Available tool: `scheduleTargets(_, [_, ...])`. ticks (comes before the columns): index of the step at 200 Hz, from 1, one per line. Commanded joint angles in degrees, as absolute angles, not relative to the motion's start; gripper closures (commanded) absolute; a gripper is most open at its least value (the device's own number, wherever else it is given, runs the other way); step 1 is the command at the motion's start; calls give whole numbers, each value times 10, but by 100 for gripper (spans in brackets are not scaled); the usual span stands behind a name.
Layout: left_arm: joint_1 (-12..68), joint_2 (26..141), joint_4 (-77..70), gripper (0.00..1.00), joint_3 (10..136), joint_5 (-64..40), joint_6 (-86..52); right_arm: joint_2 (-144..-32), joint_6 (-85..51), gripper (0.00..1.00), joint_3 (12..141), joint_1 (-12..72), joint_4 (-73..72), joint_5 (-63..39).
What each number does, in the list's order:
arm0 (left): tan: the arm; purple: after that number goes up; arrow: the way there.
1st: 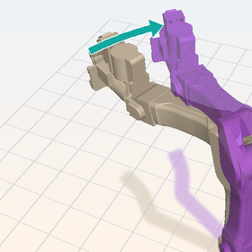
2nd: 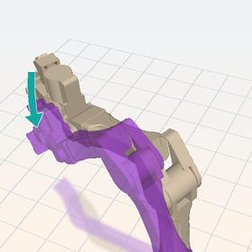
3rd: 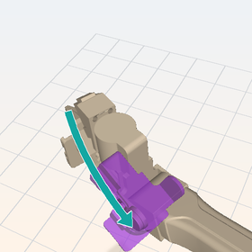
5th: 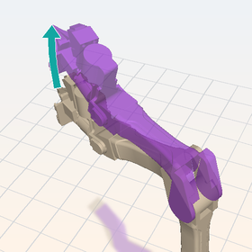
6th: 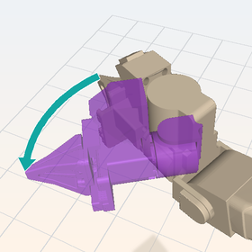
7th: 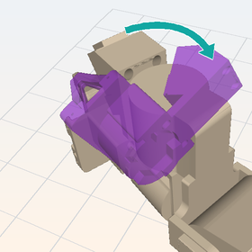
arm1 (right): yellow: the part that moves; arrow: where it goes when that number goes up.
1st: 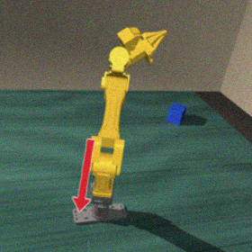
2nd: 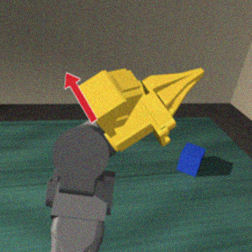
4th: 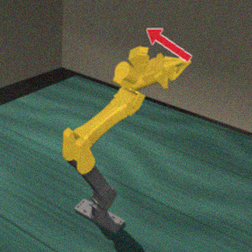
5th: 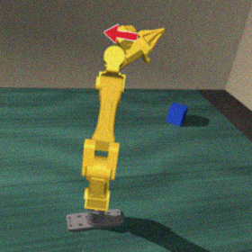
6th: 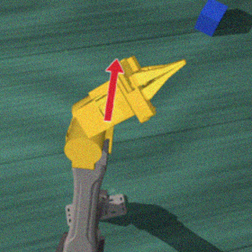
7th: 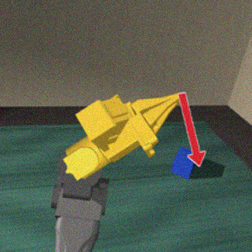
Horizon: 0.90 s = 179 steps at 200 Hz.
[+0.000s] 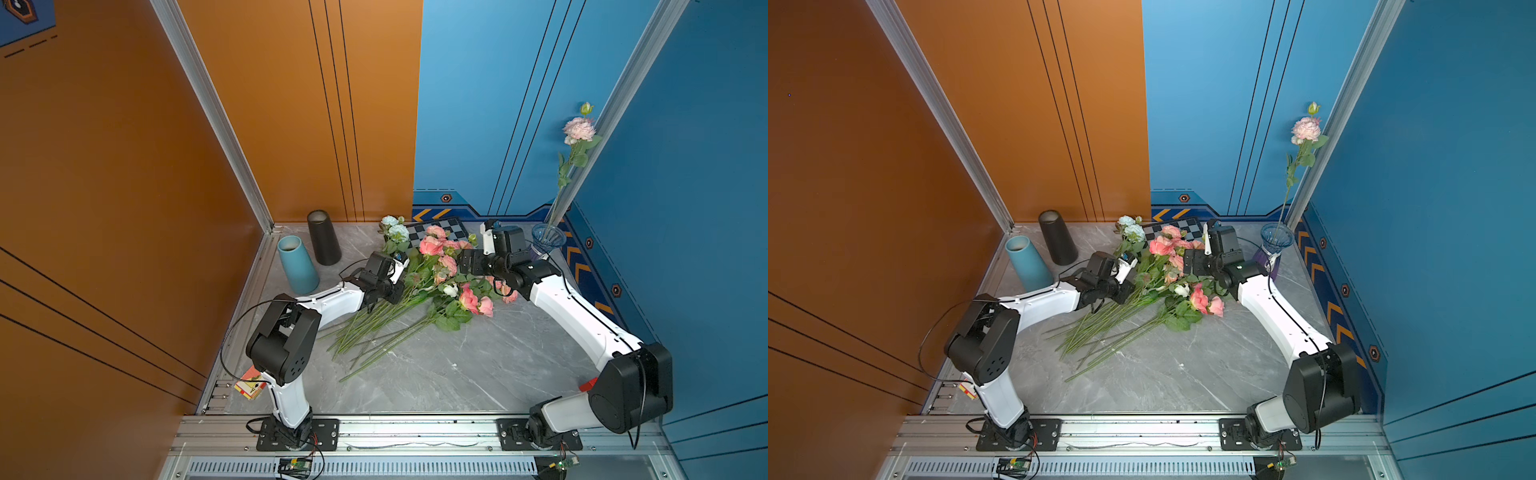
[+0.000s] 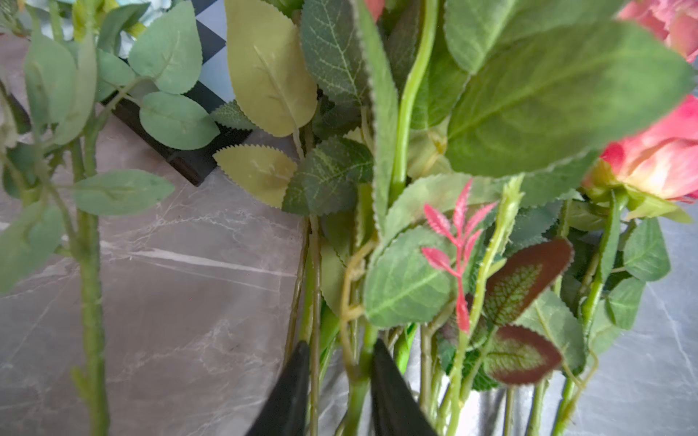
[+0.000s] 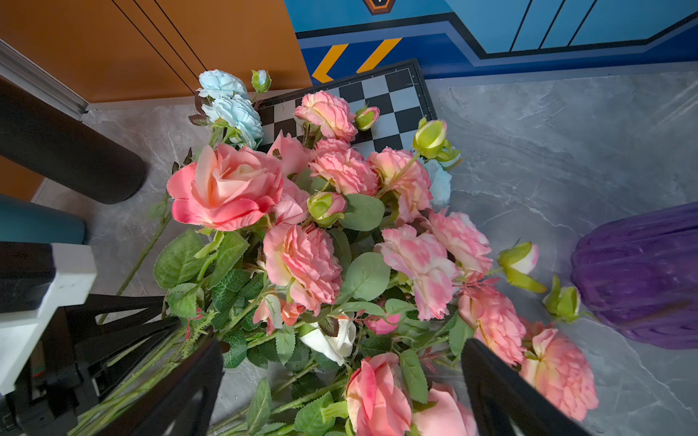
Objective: Place the pink flowers into the vase
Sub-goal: Pick up the flower at the center of the board.
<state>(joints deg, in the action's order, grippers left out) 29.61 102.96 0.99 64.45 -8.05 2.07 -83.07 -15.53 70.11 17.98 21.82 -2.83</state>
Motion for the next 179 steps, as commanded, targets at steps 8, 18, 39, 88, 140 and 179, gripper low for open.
scheduleTargets(8, [286,1030,14,87,665,-86,20,-826,-166,0,694,176,205,-36])
scheduleTargets(18, [283,1030,14,88,669,-89,20,-826,-167,0,694,175,206,-37])
scheduleTargets(39, [275,1030,18,93,678,-96,14,-824,-167,0,693,174,205,-37])
scheduleTargets(88, [254,989,-4,96,679,-120,-6,-831,-173,0,697,174,206,-51])
scheduleTargets(140, [250,935,-52,98,679,-134,-22,-847,-179,0,719,207,206,-104])
scheduleTargets(179, [247,905,-97,100,693,-133,-54,-865,-193,0,748,251,204,-135])
